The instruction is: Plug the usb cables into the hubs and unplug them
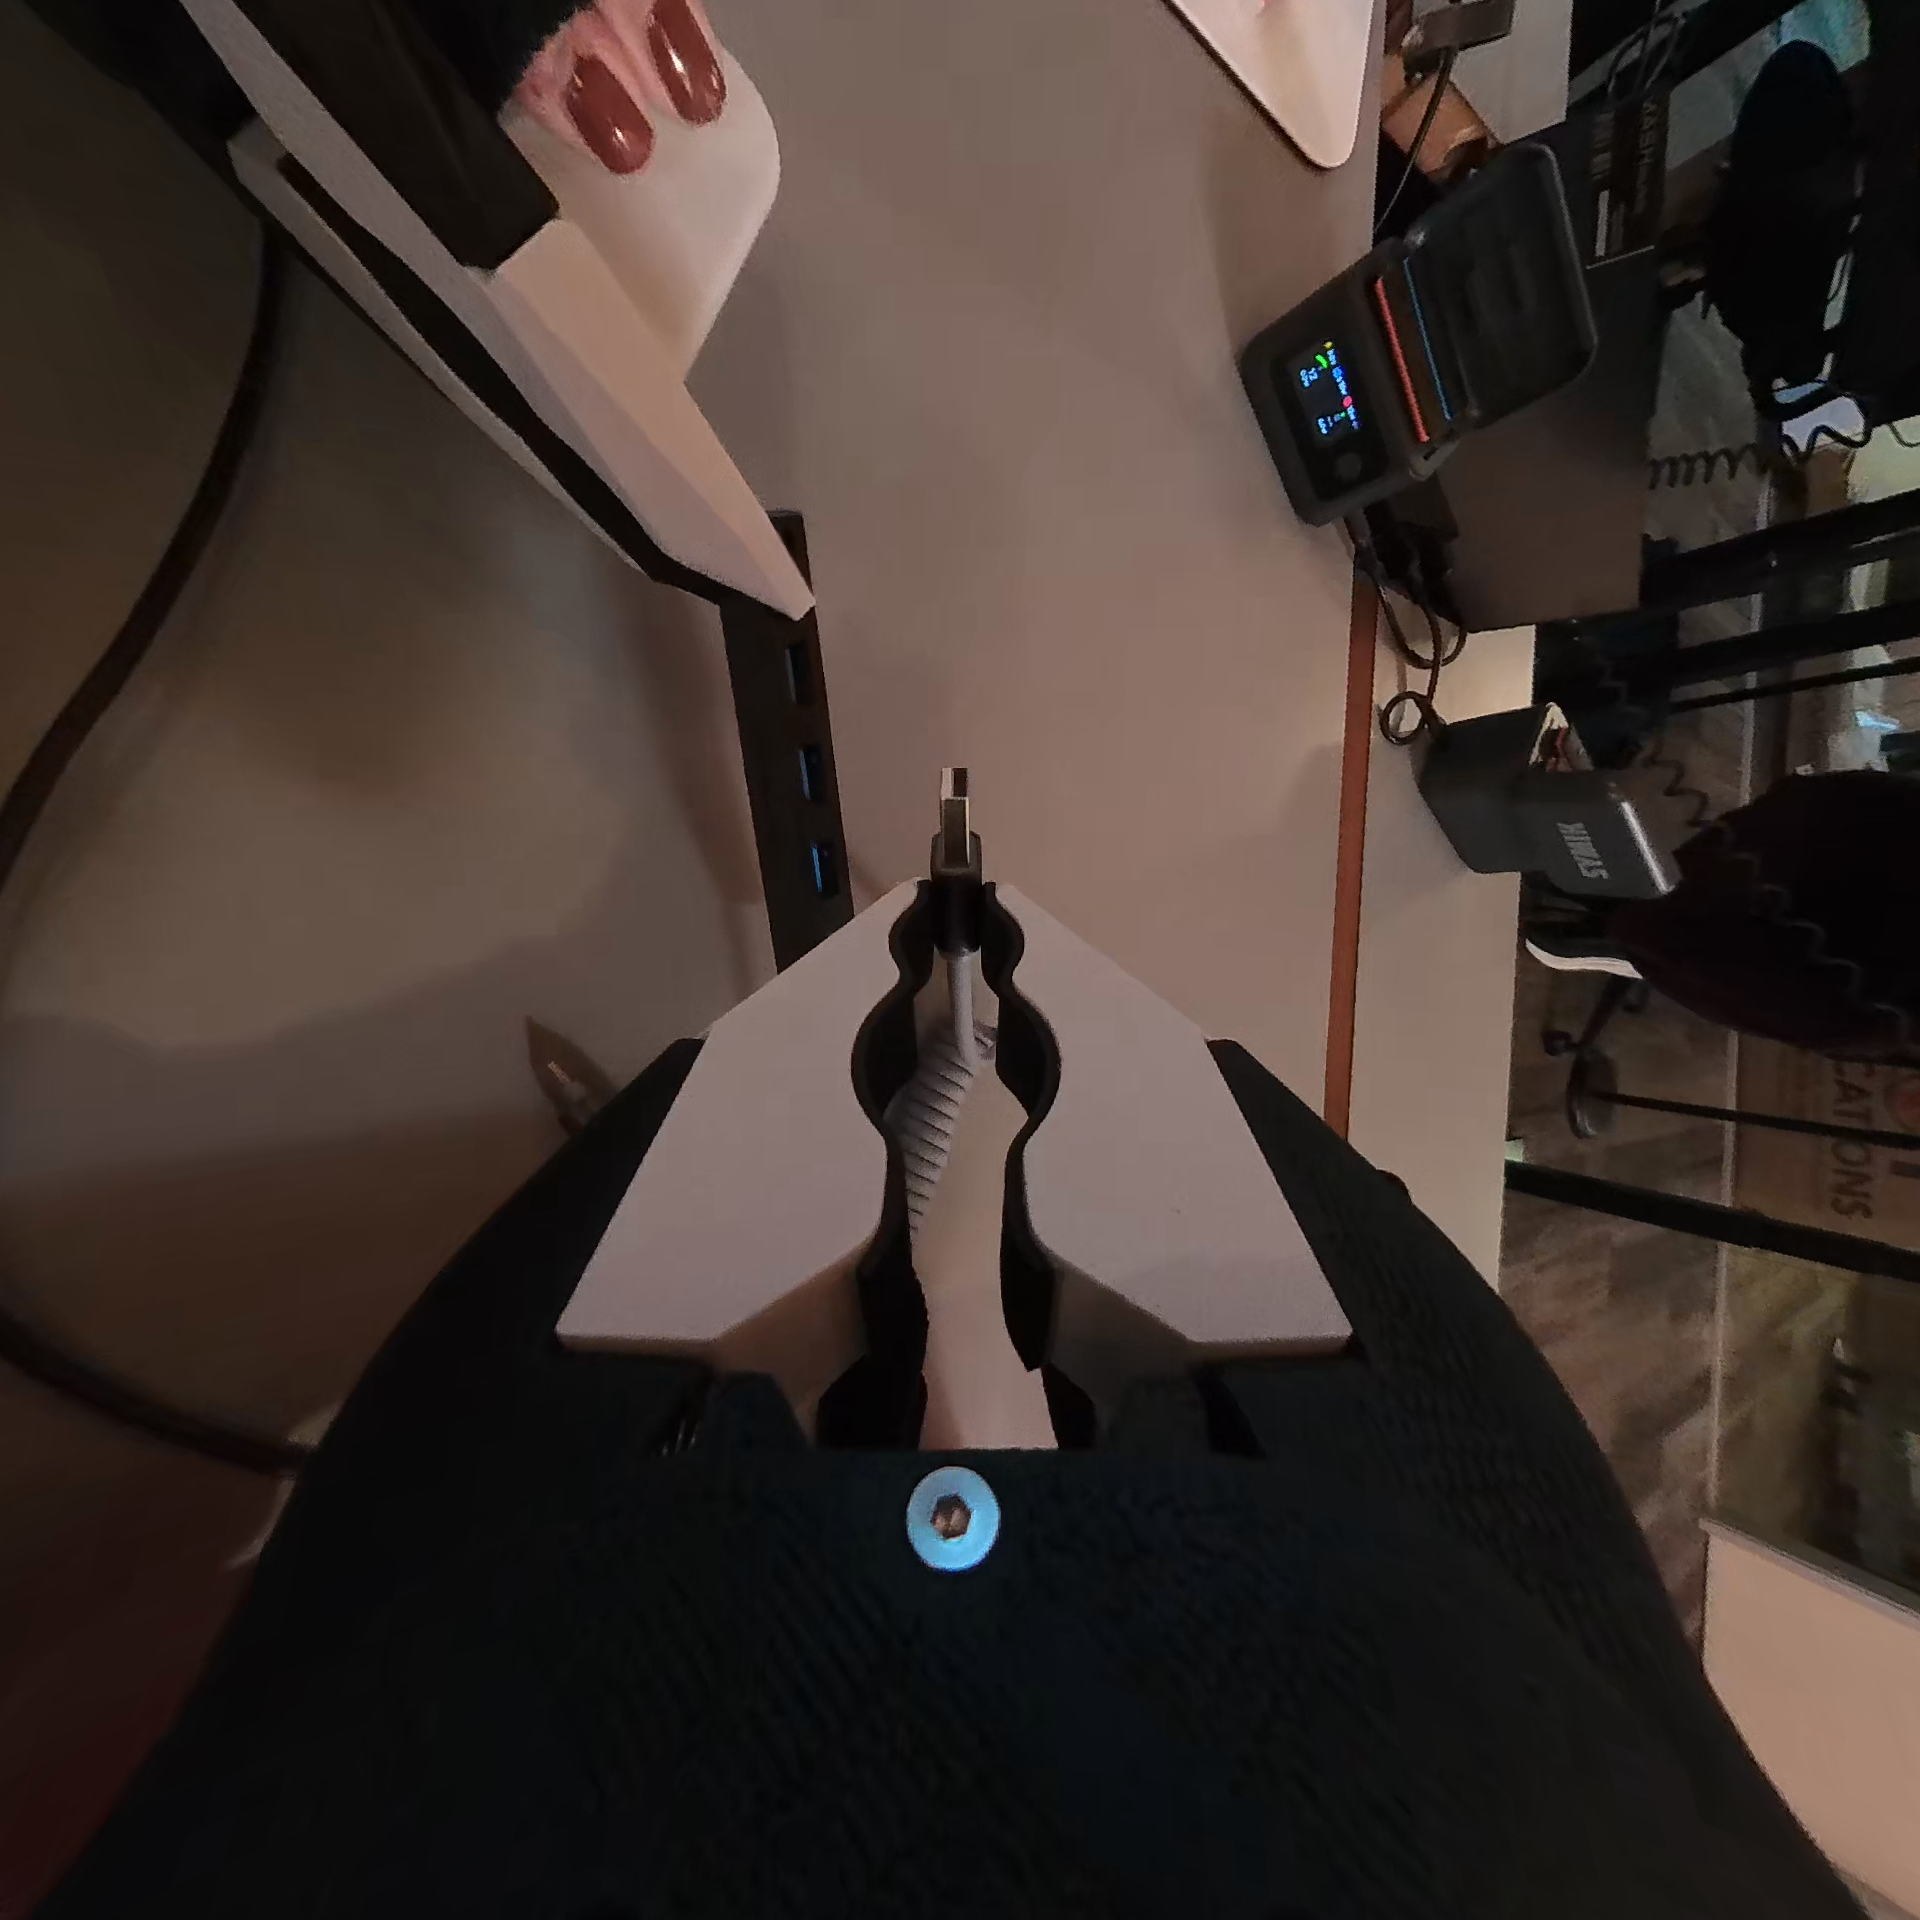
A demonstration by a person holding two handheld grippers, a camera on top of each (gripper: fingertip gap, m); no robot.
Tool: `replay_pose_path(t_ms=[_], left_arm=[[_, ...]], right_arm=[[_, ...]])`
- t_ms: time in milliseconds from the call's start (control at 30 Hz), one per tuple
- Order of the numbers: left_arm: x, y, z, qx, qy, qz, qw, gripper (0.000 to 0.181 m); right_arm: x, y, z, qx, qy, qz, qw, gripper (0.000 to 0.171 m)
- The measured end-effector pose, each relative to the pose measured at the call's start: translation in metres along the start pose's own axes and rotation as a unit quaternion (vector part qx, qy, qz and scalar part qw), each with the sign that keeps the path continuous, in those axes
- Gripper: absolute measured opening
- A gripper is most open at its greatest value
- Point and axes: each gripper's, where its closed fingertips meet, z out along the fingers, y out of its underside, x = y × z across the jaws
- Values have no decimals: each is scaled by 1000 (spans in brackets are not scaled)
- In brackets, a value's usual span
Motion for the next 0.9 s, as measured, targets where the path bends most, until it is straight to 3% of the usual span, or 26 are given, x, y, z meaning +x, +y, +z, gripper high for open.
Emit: replay_pose_path(t_ms=[467, 567, 733, 900], left_arm=[[15, -4, 1, 15, 46, -14, 999, 31], [15, -5, 1, 14, 46, -12, 999, 31], [15, -6, 1, 14, 45, -9, 999, 31], [15, -8, 1, 17, 45, -10, 999, 31]], right_arm=[[1, 14, 15, -16, -11, 38, 999, 6], [-7, 19, 14, -22, -53, 97, 994, 6], [-24, 24, 14, -25, -151, 241, 958, 6], [-39, 25, 7, -39, -192, 271, 943, 7]])
